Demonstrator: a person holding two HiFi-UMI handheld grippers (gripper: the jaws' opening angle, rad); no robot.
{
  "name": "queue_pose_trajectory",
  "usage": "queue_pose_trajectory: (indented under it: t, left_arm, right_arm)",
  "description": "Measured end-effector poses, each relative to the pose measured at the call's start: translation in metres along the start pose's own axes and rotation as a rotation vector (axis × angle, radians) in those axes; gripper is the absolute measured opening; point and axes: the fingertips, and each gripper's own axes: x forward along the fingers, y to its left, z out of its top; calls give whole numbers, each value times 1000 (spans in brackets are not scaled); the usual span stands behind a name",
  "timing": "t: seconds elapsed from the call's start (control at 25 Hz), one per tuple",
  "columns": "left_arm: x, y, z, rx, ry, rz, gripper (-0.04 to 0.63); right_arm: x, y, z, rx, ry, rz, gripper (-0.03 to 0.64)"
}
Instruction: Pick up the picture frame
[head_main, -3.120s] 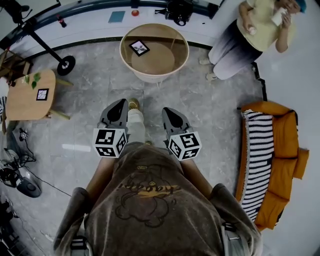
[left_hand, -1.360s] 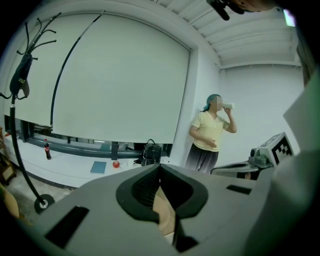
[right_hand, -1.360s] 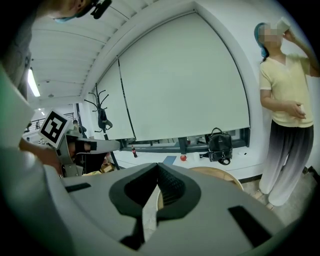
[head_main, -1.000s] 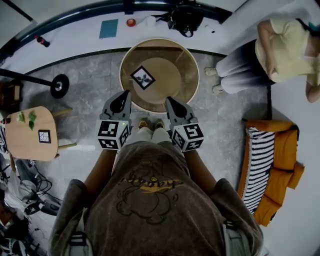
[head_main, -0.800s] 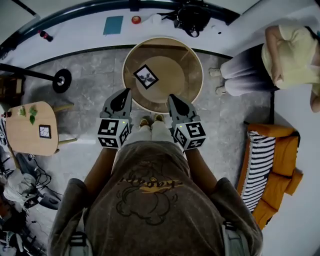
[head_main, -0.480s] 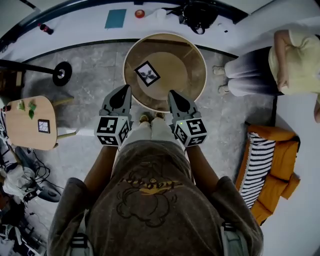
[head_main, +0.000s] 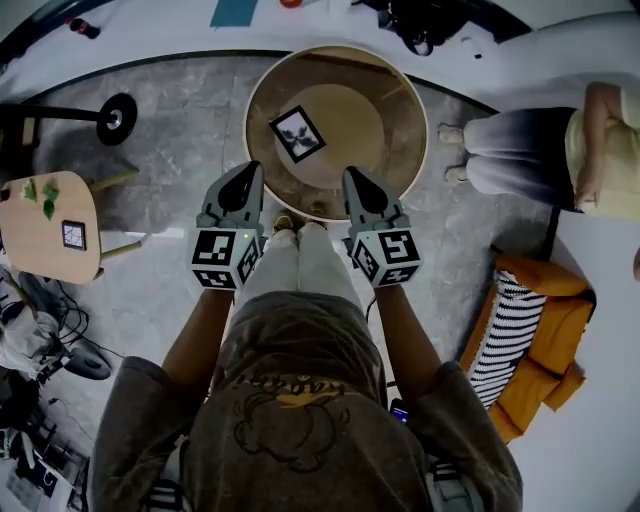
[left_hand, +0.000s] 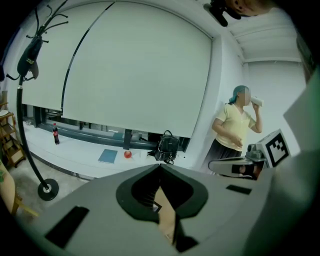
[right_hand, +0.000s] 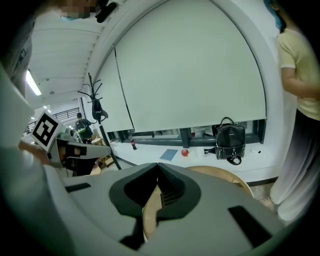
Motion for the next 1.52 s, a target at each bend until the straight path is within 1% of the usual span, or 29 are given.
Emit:
queue_pose_trajectory:
  t: [0.24,0.44,0.76,1.04,1.2,1.24,1.28,1.32,1.36,1.52]
  left_arm:
    - [38,21,-37,-40,19,24,18]
    - [73,41,-77,-54,40,36,18]
    - [123,69,-138,-87,67,60,18]
    - [146,75,-168,-106,83,83,20]
    - [156,74,-179,-128,92,70,24]
    - [158,74,-181,-138,96,64,54]
    - [161,73,-183,-149,101,58,117]
    - [163,73,-185,-161,108,54,164]
    - [164,74,-186,-168,115,52,170]
    - [169,79,-192,-171,134,65,176]
  right_arm:
    - [45,-26,-31,-7,23,10,17]
    - [86,-42,-62,-20,49,27,17]
    - [131,-74,-117,3,84,23,18]
    - [150,-78,-149,10,121,52,18]
    - [159,-80,-158,12,131,73,22]
    - [162,-80,-161,16,137,81,63]
    - [165,-80,-163,23,146,93,157]
    - [169,-80,-165,30,154,105,213]
    - [171,-79,-167,33,161,114,228]
    - [182,-81,-171,26,183,123,232]
